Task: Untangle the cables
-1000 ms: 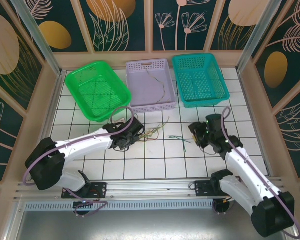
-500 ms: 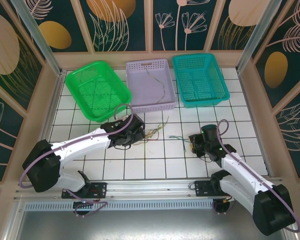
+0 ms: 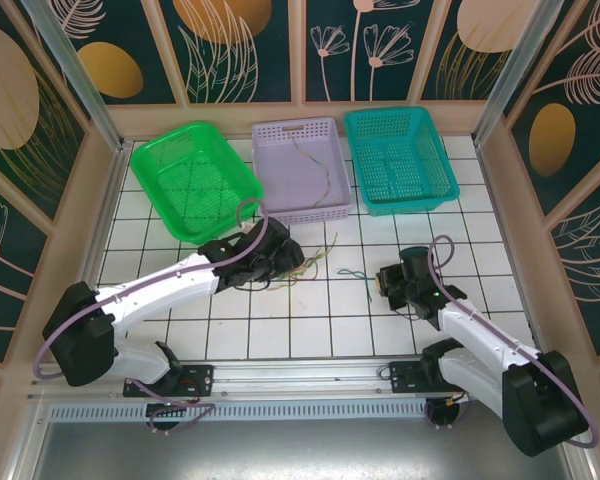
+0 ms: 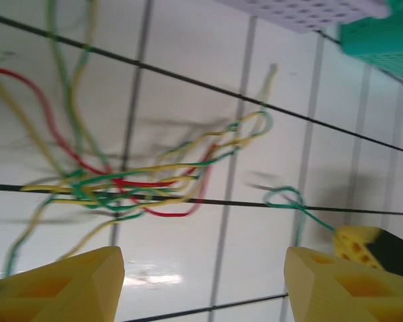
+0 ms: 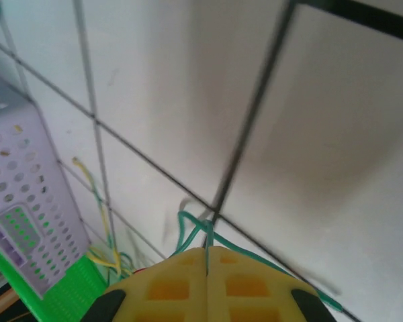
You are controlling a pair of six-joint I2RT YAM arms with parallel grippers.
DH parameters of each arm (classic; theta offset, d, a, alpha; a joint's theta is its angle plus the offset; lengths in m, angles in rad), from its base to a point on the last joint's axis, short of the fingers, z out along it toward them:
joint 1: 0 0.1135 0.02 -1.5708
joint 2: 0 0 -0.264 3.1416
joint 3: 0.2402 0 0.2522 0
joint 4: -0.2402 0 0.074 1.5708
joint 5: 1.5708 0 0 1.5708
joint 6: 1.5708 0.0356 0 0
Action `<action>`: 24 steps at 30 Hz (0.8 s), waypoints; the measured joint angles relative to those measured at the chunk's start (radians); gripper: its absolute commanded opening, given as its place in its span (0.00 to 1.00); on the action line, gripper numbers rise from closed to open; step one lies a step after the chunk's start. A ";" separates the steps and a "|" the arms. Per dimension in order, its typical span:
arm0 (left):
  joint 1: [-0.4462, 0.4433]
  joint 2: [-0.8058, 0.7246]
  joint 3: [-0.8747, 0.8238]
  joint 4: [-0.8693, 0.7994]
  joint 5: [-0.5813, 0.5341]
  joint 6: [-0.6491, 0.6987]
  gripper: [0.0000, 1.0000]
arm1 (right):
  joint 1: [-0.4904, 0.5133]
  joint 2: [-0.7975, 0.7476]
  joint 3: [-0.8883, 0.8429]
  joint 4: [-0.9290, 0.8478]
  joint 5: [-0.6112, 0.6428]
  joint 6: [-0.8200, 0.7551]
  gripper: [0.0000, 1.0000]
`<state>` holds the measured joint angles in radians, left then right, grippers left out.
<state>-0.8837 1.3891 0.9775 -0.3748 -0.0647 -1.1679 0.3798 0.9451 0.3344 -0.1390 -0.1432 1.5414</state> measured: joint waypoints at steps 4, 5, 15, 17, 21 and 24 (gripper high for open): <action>0.000 0.003 0.023 0.104 0.078 -0.093 0.70 | 0.000 -0.001 0.113 0.012 0.012 -0.079 0.00; 0.001 0.008 0.035 0.119 0.091 -0.122 0.72 | 0.000 -0.002 0.137 0.024 0.012 -0.097 0.00; 0.065 0.056 -0.010 0.451 0.166 -0.489 0.73 | 0.013 -0.023 0.206 0.137 -0.034 -0.179 0.00; 0.065 0.082 -0.010 0.502 0.175 -0.525 0.69 | 0.021 -0.026 0.206 0.142 -0.042 -0.179 0.00; 0.064 0.105 -0.027 0.593 0.196 -0.595 0.52 | 0.034 -0.051 0.206 0.145 -0.050 -0.174 0.00; 0.064 0.116 -0.042 0.643 0.214 -0.644 0.48 | 0.036 -0.070 0.206 0.154 -0.054 -0.171 0.00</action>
<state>-0.8192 1.5047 0.9352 0.2680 0.1493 -1.8122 0.4160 0.8749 0.5400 0.0147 -0.1970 1.3708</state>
